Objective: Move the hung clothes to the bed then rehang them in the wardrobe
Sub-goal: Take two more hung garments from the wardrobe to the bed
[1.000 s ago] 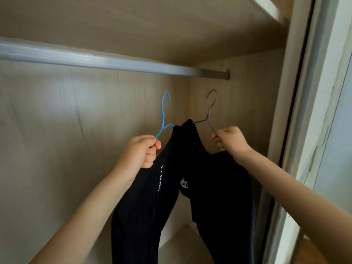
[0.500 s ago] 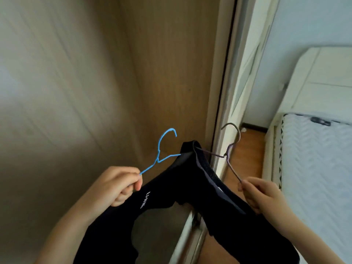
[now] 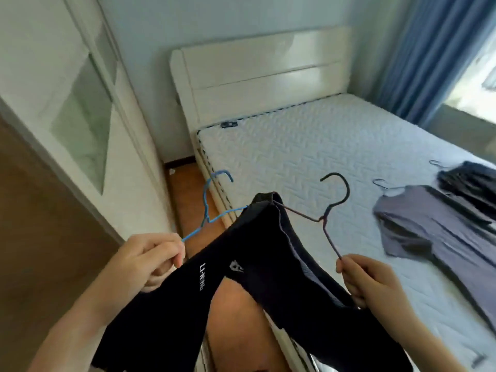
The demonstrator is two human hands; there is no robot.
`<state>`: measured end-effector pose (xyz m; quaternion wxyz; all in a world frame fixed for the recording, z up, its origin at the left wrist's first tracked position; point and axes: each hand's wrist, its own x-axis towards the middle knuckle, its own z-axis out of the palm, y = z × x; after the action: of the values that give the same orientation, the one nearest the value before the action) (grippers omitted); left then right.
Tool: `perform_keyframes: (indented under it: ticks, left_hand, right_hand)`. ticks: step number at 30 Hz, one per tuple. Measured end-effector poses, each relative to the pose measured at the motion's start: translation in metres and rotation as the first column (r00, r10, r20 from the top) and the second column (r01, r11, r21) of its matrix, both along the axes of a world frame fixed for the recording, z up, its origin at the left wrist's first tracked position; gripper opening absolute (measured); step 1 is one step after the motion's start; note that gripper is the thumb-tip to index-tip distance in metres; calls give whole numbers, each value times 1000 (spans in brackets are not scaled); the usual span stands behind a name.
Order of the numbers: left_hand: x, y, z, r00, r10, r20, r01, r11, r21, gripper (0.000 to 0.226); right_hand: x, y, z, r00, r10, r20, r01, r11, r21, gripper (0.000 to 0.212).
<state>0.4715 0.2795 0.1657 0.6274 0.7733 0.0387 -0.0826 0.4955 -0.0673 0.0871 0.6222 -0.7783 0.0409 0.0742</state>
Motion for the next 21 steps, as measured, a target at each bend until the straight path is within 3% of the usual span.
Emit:
perform_keyframes:
  ticks: [4, 9, 13, 17, 21]
  left_hand:
    - [34, -78, 0, 981, -186, 48, 189, 980, -61, 42]
    - [59, -184, 0, 945, -317, 82, 326, 931, -166, 35]
    - [63, -272, 1, 883, -453, 125, 469, 865, -179, 25]
    - [53, -360, 6, 823, -550, 140, 567, 802, -186, 41]
    - [30, -435, 14, 729, -662, 174, 685, 704, -188, 41]
  right_hand:
    - [-49, -69, 5, 960, -280, 28, 279, 959, 46, 28]
    - [-108, -141, 10, 846, -526, 85, 523, 851, 56, 29]
    - [-154, -187, 12, 731, -668, 141, 668, 742, 52, 29]
    - [-192, -221, 12, 606, -776, 175, 783, 621, 43, 30]
    - [-229, -247, 13, 471, -863, 180, 870, 489, 69, 28]
